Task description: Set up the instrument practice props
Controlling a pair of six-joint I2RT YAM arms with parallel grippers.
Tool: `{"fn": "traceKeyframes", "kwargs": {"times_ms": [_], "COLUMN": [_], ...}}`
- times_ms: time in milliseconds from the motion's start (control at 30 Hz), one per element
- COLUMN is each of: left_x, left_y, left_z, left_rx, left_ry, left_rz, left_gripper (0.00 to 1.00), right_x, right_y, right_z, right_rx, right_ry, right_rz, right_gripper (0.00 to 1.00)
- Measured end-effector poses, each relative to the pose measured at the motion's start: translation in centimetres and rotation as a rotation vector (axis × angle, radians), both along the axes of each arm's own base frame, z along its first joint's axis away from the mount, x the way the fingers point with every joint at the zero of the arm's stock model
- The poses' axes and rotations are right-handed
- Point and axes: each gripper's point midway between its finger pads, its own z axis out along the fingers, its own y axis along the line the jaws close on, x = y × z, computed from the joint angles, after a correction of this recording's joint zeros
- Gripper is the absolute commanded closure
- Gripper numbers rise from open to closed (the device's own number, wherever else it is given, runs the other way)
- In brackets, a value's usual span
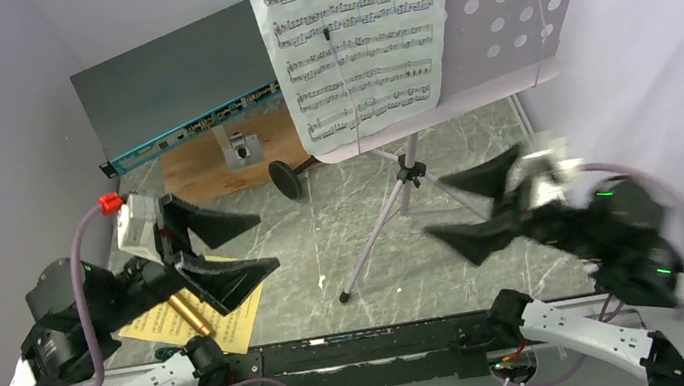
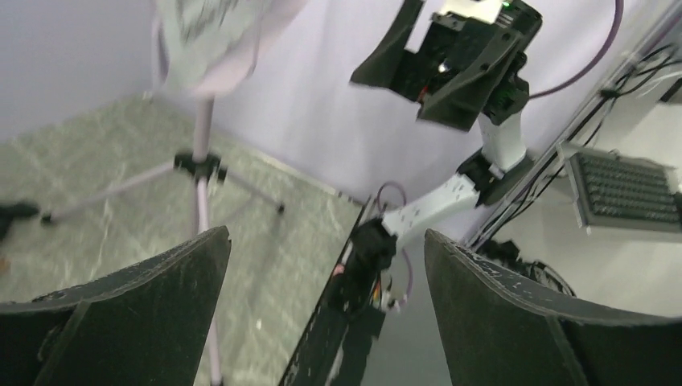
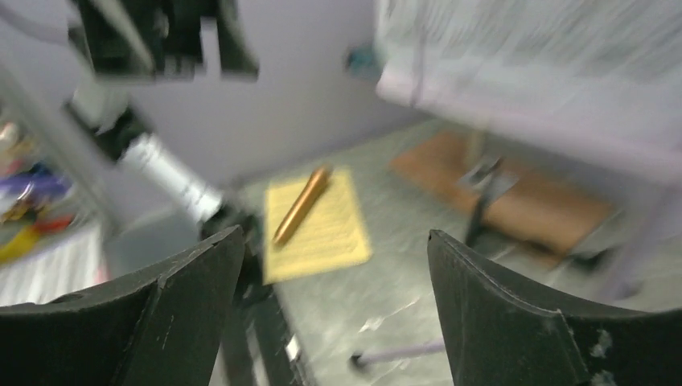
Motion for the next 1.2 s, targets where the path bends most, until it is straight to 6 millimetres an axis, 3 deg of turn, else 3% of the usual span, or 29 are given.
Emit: {"fn": "traceKeyframes", "kwargs": {"times_ms": [100,133,167,233,267,333,400,467,667,867,967,1200], "left_x": [-0.1,0.2,0.6,1.1,1.4,1.8,2.2,2.5,3.0,2.4,2.2,2.0], "left_y": [1.4,1.7,1.9,2.1,2.3,2.9,3.9,5.2,9.5,11.7,11.8,11.5], "left_z": [-4.0,-6.0,-8.1,-10.9,-12.2,-13.5,-13.8,-13.4,-9.9,-10.1,-10.8,-12.0], "left_rx": [0.054,0.086,0.123,0.186,0.216,0.251,0.265,0.264,0.149,0.091,0.106,0.128], "left_ry": [0.080,0.126,0.175,0.251,0.288,0.336,0.363,0.378,0.402,0.441,0.471,0.512], "left_rz": [0.038,0.064,0.090,0.131,0.155,0.203,0.253,0.313,0.468,0.507,0.509,0.503], "left_gripper": [0.04,0.04,0.03,0.01,0.01,0.02,0.03,0.03,0.04,0.04,0.04,0.04], "right_x": [0.0,0.1,-0.1,-1.4,-2.5,-4.9,-6.2,-5.9,-0.2,7.0,10.3,13.8], "right_y": [5.2,6.9,8.4,10.3,11.1,12.8,15.6,18.6,26.6,33.5,34.8,33.0], "right_z": [-9.3,-12.9,-17.7,-24.6,-27.2,-29.9,-30.8,-31.7,-34.1,-34.5,-36.2,-42.6], "right_rx": [-0.101,-0.131,-0.182,-0.286,-0.345,-0.436,-0.476,-0.498,-0.499,-0.422,-0.388,-0.380], "right_ry": [0.179,0.252,0.358,0.506,0.554,0.577,0.546,0.536,0.546,0.682,0.786,1.073], "right_rz": [0.187,0.234,0.280,0.342,0.373,0.431,0.447,0.393,0.119,-0.087,-0.139,-0.158], "right_gripper": [0.15,0.15,0.15,0.14,0.14,0.15,0.14,0.14,0.08,0.12,0.13,0.17]}}
